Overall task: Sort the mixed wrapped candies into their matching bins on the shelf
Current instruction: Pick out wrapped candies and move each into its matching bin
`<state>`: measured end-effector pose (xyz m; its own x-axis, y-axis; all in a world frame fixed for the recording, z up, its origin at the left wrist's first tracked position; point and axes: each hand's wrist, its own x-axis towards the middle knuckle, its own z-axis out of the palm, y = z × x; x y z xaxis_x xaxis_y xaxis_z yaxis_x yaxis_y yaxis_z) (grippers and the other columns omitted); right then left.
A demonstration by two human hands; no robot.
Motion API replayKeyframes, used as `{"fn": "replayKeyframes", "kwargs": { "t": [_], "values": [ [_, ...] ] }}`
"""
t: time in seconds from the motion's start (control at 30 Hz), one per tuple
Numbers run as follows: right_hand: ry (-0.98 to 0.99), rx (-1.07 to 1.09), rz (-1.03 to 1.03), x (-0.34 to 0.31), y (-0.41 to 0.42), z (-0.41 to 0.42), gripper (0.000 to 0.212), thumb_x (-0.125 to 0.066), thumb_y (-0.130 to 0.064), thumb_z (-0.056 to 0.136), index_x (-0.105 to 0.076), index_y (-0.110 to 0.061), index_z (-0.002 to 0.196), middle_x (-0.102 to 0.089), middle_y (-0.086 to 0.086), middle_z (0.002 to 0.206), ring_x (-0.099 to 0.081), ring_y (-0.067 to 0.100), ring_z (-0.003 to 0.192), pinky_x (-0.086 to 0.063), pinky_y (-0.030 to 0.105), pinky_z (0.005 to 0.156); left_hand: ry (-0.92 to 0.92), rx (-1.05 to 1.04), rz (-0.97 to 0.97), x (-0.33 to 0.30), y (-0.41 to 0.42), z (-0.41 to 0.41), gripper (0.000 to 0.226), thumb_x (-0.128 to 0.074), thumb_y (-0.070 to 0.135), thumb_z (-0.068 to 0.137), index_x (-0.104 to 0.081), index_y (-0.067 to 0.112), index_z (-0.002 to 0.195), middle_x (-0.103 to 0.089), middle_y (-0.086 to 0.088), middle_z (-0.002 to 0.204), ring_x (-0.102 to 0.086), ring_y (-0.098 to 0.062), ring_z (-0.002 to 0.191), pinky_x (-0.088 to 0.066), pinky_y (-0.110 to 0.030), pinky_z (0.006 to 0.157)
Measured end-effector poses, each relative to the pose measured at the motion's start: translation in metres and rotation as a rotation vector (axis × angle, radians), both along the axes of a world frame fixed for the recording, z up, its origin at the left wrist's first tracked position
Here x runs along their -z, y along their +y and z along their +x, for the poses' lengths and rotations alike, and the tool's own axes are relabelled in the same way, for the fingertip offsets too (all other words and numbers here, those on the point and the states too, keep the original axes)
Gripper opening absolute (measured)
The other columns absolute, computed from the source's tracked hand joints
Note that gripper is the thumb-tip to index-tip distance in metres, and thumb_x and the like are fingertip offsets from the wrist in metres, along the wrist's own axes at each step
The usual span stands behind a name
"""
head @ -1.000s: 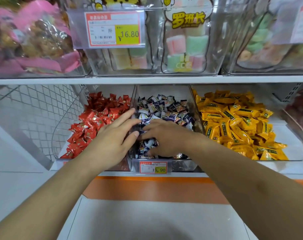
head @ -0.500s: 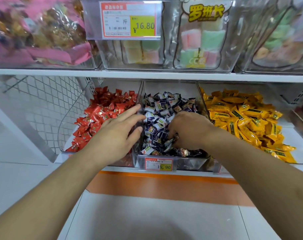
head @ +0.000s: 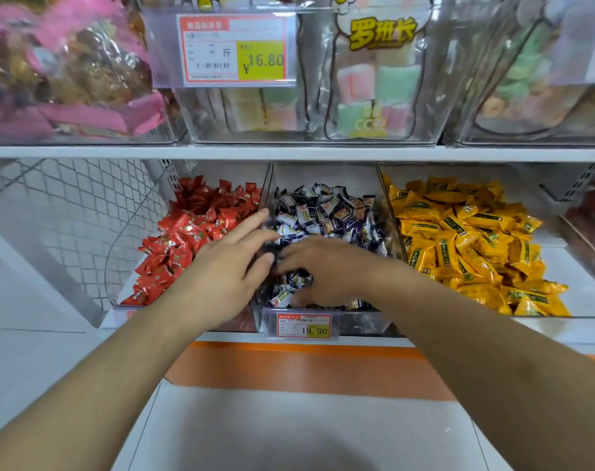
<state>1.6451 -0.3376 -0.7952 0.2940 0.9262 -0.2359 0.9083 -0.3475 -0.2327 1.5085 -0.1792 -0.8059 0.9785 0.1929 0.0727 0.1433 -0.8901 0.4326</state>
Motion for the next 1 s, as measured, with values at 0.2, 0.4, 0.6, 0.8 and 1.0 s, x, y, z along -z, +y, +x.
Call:
{"fn": "replayKeyframes", "kwargs": {
  "t": [0.2,0.4,0.6,0.8,1.0],
  "values": [
    [-0.208,0.034,-0.009,0.015,-0.006,0.006,0.044,-0.079,-0.057,0.081,-0.072,-0.042,0.122,-0.06,-0.017,0.139,-0.049,0.014,0.134,-0.04,0.045,0.111,-0.009,-0.008,-0.012,0.003,0.001,-0.002,0.042,-0.038,0.043,0.108,-0.042,0.042,0.149,-0.005,0.033,0.166,-0.03,-0.009,0.152,-0.025,-0.052,0.124],
    [-0.277,0.153,0.016,0.015,-0.016,0.02,0.036,-0.08,-0.032,0.079,-0.075,-0.045,0.112,-0.069,-0.013,0.125,-0.065,0.02,0.115,-0.058,0.044,0.093,-0.006,-0.016,-0.003,0.002,0.004,-0.003,0.04,-0.038,0.045,0.107,-0.044,0.045,0.147,-0.007,0.034,0.166,-0.037,-0.011,0.148,-0.029,-0.054,0.121],
    [-0.289,0.21,0.046,0.003,-0.018,0.024,0.035,-0.08,-0.025,0.081,-0.077,-0.042,0.111,-0.071,-0.01,0.119,-0.068,0.023,0.108,-0.061,0.043,0.084,0.021,-0.017,-0.004,-0.001,0.004,-0.003,0.041,-0.039,0.045,0.107,-0.043,0.044,0.147,-0.005,0.034,0.166,-0.053,0.002,0.126,-0.032,-0.051,0.119],
    [-0.373,0.323,0.09,-0.005,-0.021,0.033,0.026,-0.077,-0.013,0.081,-0.079,-0.031,0.1,-0.072,-0.005,0.104,-0.07,0.025,0.094,-0.064,0.041,0.071,0.023,-0.011,-0.002,-0.001,0.005,-0.003,0.042,-0.038,0.047,0.107,-0.042,0.044,0.148,-0.004,0.033,0.167,-0.05,-0.005,0.133,-0.03,-0.054,0.12],
    [-0.3,0.258,0.115,-0.002,-0.023,0.037,0.027,-0.077,-0.021,0.084,-0.078,-0.035,0.107,-0.071,-0.006,0.112,-0.068,0.023,0.102,-0.063,0.043,0.075,0.022,-0.014,-0.013,-0.001,0.002,-0.002,0.041,-0.039,0.045,0.107,-0.043,0.043,0.147,-0.004,0.033,0.166,-0.061,-0.007,0.118,-0.034,-0.054,0.118]
  ]
}}
